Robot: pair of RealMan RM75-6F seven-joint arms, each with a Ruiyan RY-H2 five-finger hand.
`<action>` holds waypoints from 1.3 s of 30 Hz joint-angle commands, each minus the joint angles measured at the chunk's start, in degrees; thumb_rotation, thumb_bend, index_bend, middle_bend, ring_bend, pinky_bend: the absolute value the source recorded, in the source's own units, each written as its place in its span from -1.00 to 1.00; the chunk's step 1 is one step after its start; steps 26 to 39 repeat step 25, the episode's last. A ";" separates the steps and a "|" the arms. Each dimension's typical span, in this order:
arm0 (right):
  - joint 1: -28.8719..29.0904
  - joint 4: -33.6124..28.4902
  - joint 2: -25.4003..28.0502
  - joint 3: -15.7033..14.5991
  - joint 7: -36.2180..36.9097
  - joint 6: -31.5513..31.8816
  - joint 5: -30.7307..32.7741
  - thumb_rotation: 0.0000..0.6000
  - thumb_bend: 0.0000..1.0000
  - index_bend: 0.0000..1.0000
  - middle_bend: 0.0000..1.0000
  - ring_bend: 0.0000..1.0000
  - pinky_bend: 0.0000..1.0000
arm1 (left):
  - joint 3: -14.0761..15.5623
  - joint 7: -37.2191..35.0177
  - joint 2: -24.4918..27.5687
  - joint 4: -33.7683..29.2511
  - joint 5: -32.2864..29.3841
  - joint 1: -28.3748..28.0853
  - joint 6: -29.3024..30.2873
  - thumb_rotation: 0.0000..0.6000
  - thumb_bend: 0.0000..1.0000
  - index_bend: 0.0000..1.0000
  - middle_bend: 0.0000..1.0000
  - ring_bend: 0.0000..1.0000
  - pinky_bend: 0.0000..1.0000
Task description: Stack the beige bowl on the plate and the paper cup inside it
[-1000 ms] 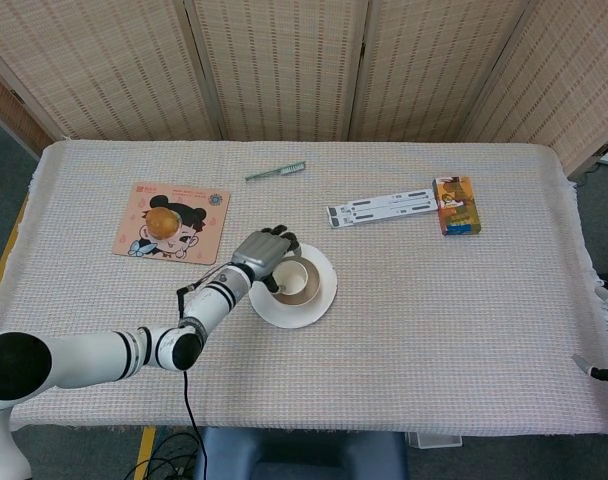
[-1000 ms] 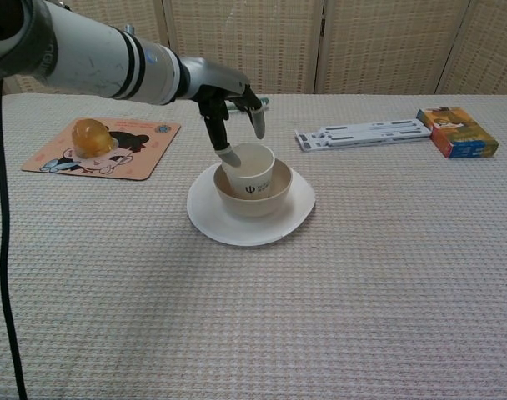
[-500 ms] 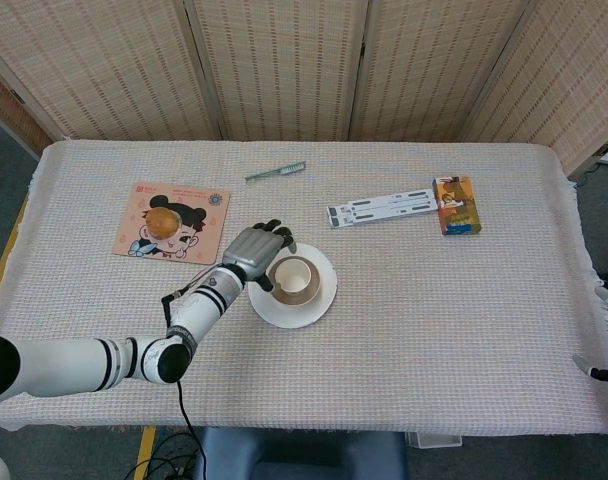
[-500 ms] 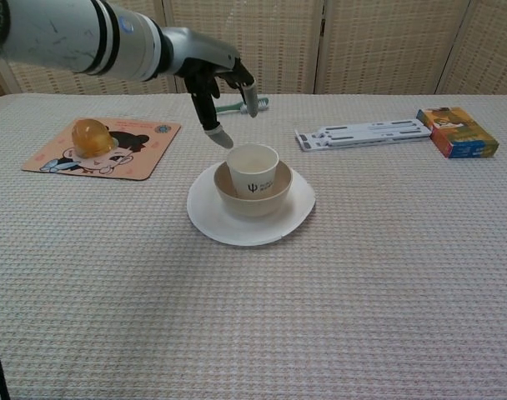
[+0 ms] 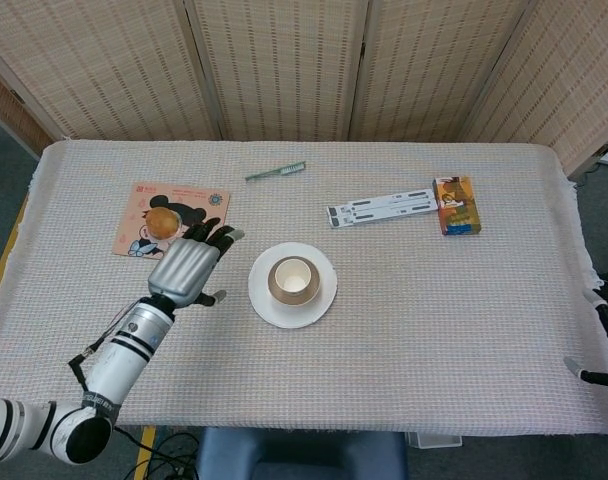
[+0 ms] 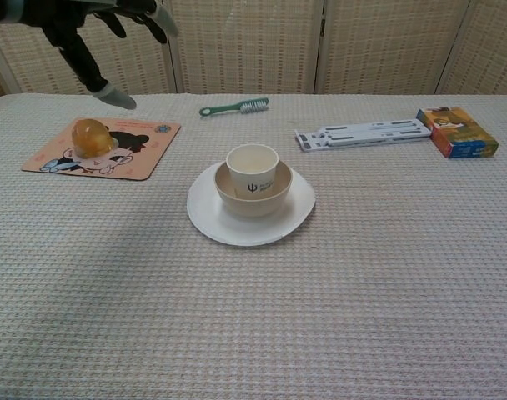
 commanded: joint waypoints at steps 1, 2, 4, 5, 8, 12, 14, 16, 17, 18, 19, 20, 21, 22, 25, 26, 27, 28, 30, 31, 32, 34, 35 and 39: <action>-0.54 -2.33 -0.92 0.07 -5.15 1.93 0.88 1.00 -0.54 -1.00 -1.00 -1.00 -1.00 | 9.26 -1.11 3.02 -4.37 21.56 15.76 13.51 1.00 -0.50 -0.72 -0.68 -1.00 -0.67; -0.67 -2.92 -1.22 0.08 -6.80 2.44 1.09 1.00 -0.54 -1.00 -1.00 -1.00 -1.00 | 10.97 -1.54 2.75 -3.26 26.03 18.92 16.10 1.00 -0.50 -0.72 -0.68 -1.00 -0.67; -0.89 -3.81 -1.67 0.06 -9.11 3.19 1.37 1.00 -0.54 -1.00 -1.00 -1.00 -1.00 | 13.12 -2.73 2.08 -0.99 31.64 23.60 19.65 1.00 -0.50 -0.72 -0.68 -1.00 -0.67; -1.03 -4.34 -1.98 0.06 -10.59 3.71 1.53 1.00 -0.54 -1.00 -1.00 -1.00 -1.00 | 14.47 -3.79 1.62 0.96 34.61 26.61 21.58 1.00 -0.50 -0.72 -0.68 -1.00 -0.67; -1.20 -5.30 -2.86 0.09 -14.13 4.55 2.20 1.00 -0.54 -1.00 -1.00 -1.00 -1.00 | 16.48 -7.19 0.37 6.29 39.21 33.03 25.37 1.00 -0.50 -0.72 -0.68 -1.00 -0.67; -1.07 -6.90 -4.72 0.46 -19.86 5.23 4.31 1.00 -0.54 -1.00 -1.00 -1.00 -1.00 | 17.18 -12.80 -2.06 15.71 43.19 40.92 29.32 1.00 -0.50 -0.72 -0.68 -1.00 -0.67; -1.11 -7.87 -5.68 0.51 -22.46 5.82 4.98 1.00 -0.54 -1.00 -1.00 -1.00 -1.00 | 16.96 -15.35 -3.20 19.48 45.09 43.76 30.53 1.00 -0.50 -0.72 -0.68 -1.00 -0.67; -1.26 -8.66 -6.35 0.44 -24.27 6.50 5.14 1.00 -0.54 -1.00 -1.00 -1.00 -1.00 | 16.62 -17.43 -3.96 22.30 46.58 45.78 31.33 1.00 -0.50 -0.71 -0.68 -1.00 -0.67; -1.39 -9.07 -6.77 0.37 -25.38 6.96 5.21 1.00 -0.54 -1.00 -1.00 -1.00 -1.00 | 16.32 -18.67 -4.45 23.99 47.37 46.97 31.70 1.00 -0.50 -0.71 -0.68 -1.00 -0.67; -1.48 -9.37 -7.06 0.34 -26.06 7.20 5.38 1.00 -0.54 -1.00 -1.00 -1.00 -1.00 | 16.11 -19.55 -4.77 25.10 47.86 47.80 31.85 1.00 -0.50 -0.71 -0.68 -1.00 -0.67; -1.56 -9.64 -7.31 0.32 -26.68 7.39 5.61 1.00 -0.54 -1.00 -1.00 -1.00 -1.00 | 15.91 -20.37 -5.04 26.10 48.29 48.55 31.90 1.00 -0.50 -0.71 -0.68 -1.00 -0.67; -1.60 -9.87 -7.62 0.32 -27.55 7.61 5.87 1.00 -0.54 -1.00 -1.00 -1.00 -1.00 | 15.64 -21.25 -5.28 27.32 48.76 49.43 31.84 1.00 -0.50 -0.71 -0.68 -1.00 -0.67; -1.63 -9.99 -7.83 0.32 -28.19 7.76 6.07 1.00 -0.54 -1.00 -1.00 -1.00 -1.00 | 15.38 -21.73 -5.41 28.15 49.04 50.02 31.75 1.00 -0.50 -0.71 -0.68 -1.00 -0.67; -1.65 -10.10 -8.04 0.32 -28.77 7.89 6.26 1.00 -0.54 -1.00 -1.00 -1.00 -1.00 | 15.09 -22.02 -5.52 28.91 49.28 50.53 31.61 1.00 -0.50 -0.70 -0.68 -1.00 -0.67; -1.77 -10.45 -8.53 0.39 -30.34 8.51 6.67 1.00 -0.54 -1.00 -1.00 -1.00 -1.00 | 14.07 -21.97 -5.85 30.90 49.88 51.84 30.66 1.00 -0.50 -0.69 -0.68 -1.00 -0.67; -1.77 -10.45 -8.53 0.39 -30.34 8.51 6.67 1.00 -0.54 -1.00 -1.00 -1.00 -1.00 | 14.07 -21.97 -5.85 30.90 49.88 51.84 30.66 1.00 -0.50 -0.69 -0.68 -1.00 -0.67; -1.77 -10.45 -8.53 0.39 -30.34 8.51 6.67 1.00 -0.54 -1.00 -1.00 -1.00 -1.00 | 14.07 -21.97 -5.85 30.90 49.88 51.84 30.66 1.00 -0.50 -0.69 -0.68 -1.00 -0.67; -1.77 -10.45 -8.53 0.39 -30.34 8.51 6.67 1.00 -0.54 -1.00 -1.00 -1.00 -1.00 | 14.07 -21.97 -5.85 30.90 49.88 51.84 30.66 1.00 -0.50 -0.69 -0.68 -1.00 -0.67; -1.77 -10.45 -8.53 0.39 -30.34 8.51 6.67 1.00 -0.54 -1.00 -1.00 -1.00 -1.00 | 14.07 -21.97 -5.85 30.90 49.88 51.84 30.66 1.00 -0.50 -0.69 -0.68 -1.00 -0.67; -1.77 -10.45 -8.53 0.39 -30.34 8.51 6.67 1.00 -0.54 -1.00 -1.00 -1.00 -1.00 | 14.07 -21.97 -5.85 30.90 49.88 51.84 30.66 1.00 -0.50 -0.69 -0.68 -1.00 -0.67; -1.77 -10.45 -8.53 0.39 -30.34 8.51 6.67 1.00 -0.54 -1.00 -1.00 -1.00 -1.00 | 14.07 -21.97 -5.85 30.90 49.88 51.84 30.66 1.00 -0.50 -0.69 -0.68 -1.00 -0.67; -1.77 -10.45 -8.53 0.39 -30.34 8.51 6.67 1.00 -0.54 -1.00 -1.00 -1.00 -1.00 | 14.07 -21.97 -5.85 30.90 49.88 51.84 30.66 1.00 -0.50 -0.69 -0.68 -1.00 -0.67; -1.77 -10.45 -8.53 0.39 -30.34 8.51 6.67 1.00 -0.54 -1.00 -1.00 -1.00 -1.00 | 14.07 -21.97 -5.85 30.90 49.88 51.84 30.66 1.00 -0.50 -0.69 -0.68 -1.00 -0.67; -1.77 -10.45 -8.53 0.39 -30.34 8.51 6.67 1.00 -0.54 -1.00 -1.00 -1.00 -1.00 | 14.07 -21.97 -5.85 30.90 49.88 51.84 30.66 1.00 -0.50 -0.69 -0.68 -1.00 -0.67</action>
